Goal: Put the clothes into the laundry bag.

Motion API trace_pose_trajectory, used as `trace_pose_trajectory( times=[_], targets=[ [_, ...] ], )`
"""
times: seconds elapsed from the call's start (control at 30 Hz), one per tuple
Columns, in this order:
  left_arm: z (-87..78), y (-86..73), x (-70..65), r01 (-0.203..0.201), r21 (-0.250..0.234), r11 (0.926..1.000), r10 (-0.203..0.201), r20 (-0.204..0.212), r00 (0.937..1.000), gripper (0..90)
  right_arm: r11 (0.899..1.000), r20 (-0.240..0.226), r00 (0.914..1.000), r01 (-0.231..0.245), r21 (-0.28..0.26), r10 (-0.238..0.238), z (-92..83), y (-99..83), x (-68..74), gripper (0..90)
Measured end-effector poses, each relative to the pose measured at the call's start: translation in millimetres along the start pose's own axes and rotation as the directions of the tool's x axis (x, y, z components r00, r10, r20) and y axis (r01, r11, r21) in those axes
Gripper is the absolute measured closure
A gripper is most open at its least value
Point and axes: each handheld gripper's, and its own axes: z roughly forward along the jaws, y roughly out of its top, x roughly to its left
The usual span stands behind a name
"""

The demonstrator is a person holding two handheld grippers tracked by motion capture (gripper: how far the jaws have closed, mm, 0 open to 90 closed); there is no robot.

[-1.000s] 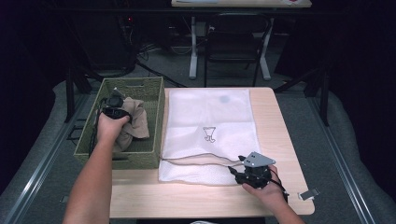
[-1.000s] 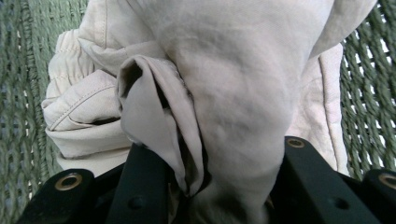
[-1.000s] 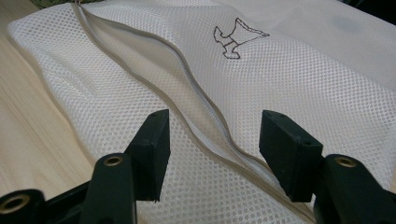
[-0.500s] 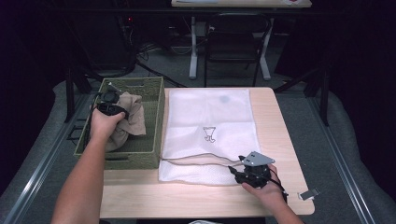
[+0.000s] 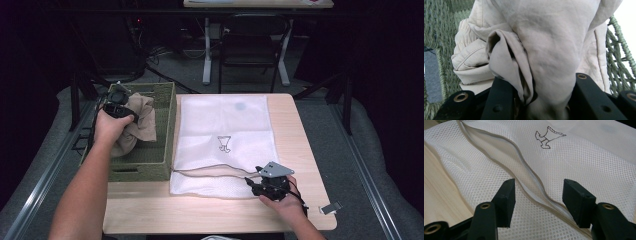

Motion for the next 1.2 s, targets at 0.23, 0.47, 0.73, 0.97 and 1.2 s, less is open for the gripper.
trace_pose_trajectory(
  times=[0.23,0.47,0.73,0.97,1.2],
  targets=[
    [-6.8,1.0,0.7,-0.027,0.021,0.9994,0.027,-0.016,0.9995,67.0,1.000,-0.011,0.9999,0.006,-0.002,-0.006,-0.8,1.8,-1.0,46.2],
    [-12.5,2.5,0.3,-0.058,0.042,0.9974,0.058,0.005,0.9983,67.0,1.000,-0.013,0.9999,-0.006,0.014,0.006,1.5,1.9,-4.7,46.6],
    [-14.3,2.5,-13.0,-0.129,0.047,0.9905,0.125,0.076,0.9892,67.0,1.000,-0.019,0.9998,-0.001,0.030,0.002,2.8,6.9,-6.4,48.4],
    [-14.9,4.3,-20.2,-0.174,0.062,0.9827,0.168,0.094,0.9812,67.1,0.998,-0.070,0.9973,-0.020,0.059,0.024,5.2,9.4,-11.6,55.8],
    [-20.1,4.1,-20.8,-0.193,0.057,0.9795,0.186,0.104,0.9769,67.1,0.996,-0.118,0.9930,0.007,0.093,0.004,7.3,12.6,-20.7,58.1]
  ],
)
